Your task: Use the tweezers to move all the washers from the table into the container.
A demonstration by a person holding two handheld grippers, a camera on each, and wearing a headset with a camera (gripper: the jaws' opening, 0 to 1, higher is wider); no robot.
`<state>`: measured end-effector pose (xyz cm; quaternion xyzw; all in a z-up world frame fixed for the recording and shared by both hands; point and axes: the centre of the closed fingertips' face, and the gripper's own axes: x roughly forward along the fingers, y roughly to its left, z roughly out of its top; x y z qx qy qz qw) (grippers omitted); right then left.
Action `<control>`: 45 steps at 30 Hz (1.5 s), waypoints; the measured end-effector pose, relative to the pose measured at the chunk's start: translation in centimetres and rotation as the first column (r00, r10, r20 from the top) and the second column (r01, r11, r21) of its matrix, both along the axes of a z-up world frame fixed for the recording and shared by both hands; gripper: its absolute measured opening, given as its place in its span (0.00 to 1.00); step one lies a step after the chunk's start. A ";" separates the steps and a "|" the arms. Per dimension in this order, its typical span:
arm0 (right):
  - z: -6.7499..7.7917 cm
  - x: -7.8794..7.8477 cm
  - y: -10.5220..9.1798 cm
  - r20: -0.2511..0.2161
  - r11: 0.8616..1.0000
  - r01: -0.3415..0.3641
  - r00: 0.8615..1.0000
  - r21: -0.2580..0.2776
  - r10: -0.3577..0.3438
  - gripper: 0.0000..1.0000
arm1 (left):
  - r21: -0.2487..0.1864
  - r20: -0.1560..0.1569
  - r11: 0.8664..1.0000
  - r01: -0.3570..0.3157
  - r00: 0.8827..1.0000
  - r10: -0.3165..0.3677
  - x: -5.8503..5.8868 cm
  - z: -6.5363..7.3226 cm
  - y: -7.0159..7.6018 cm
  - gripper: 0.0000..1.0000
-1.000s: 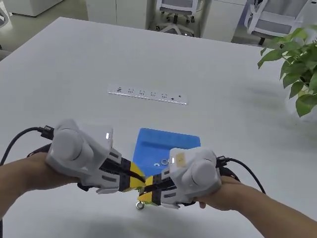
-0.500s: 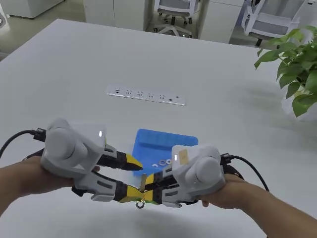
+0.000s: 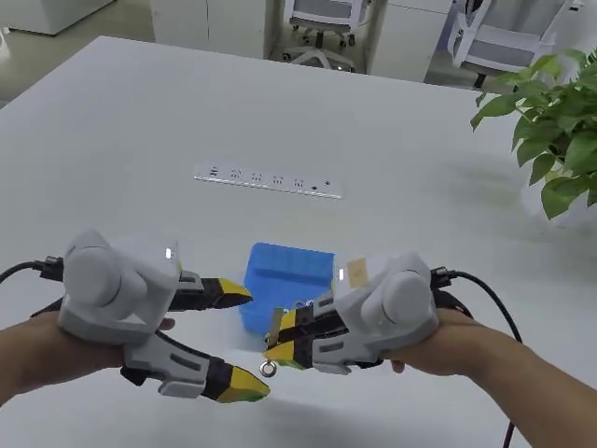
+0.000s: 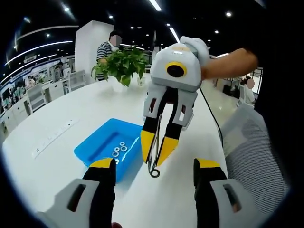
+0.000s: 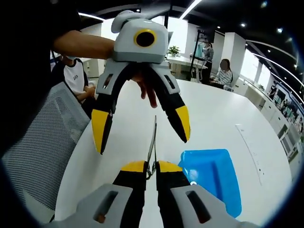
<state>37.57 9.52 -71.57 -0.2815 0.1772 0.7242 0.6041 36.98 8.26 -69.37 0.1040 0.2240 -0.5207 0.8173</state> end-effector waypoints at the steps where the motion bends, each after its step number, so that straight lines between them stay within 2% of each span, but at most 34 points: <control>1: 0.2 0.1 0.0 0.001 1.000 0.002 1.000 0.000 -0.002 0.07 | -0.003 -0.001 1.000 -0.004 1.000 0.004 0.0 0.0 0.1 0.73; 8: 1.4 1.1 -0.6 0.003 1.000 0.018 1.000 0.001 -0.018 0.08 | -0.026 -0.008 0.998 -0.053 0.999 0.053 0.4 -0.1 0.6 0.84; 17: 2.8 2.7 -1.1 -0.009 0.999 0.051 0.999 0.005 -0.051 0.08 | -0.041 -0.011 0.996 -0.081 0.997 0.080 0.6 -0.1 0.6 0.92; 25: 3.5 4.6 -1.3 0.003 0.996 0.084 0.996 0.018 -0.084 0.08 | -0.055 -0.016 0.991 -0.120 0.993 0.119 1.1 0.0 0.8 0.98; 33: 3.5 6.6 -1.1 0.027 0.993 0.108 0.994 0.038 -0.109 0.08 | -0.073 -0.030 0.986 -0.148 0.989 0.147 1.1 0.0 0.9 0.99; 35: 3.3 7.2 -1.0 0.036 0.993 0.114 0.993 0.042 -0.115 0.08 | -0.076 -0.021 0.986 -0.149 0.989 0.147 1.1 0.0 1.0 0.99; 45: 2.0 9.0 -0.3 0.052 0.989 0.137 0.989 0.048 -0.140 0.08 | -0.072 -0.018 0.985 -0.159 0.987 0.158 1.2 0.0 1.2 0.99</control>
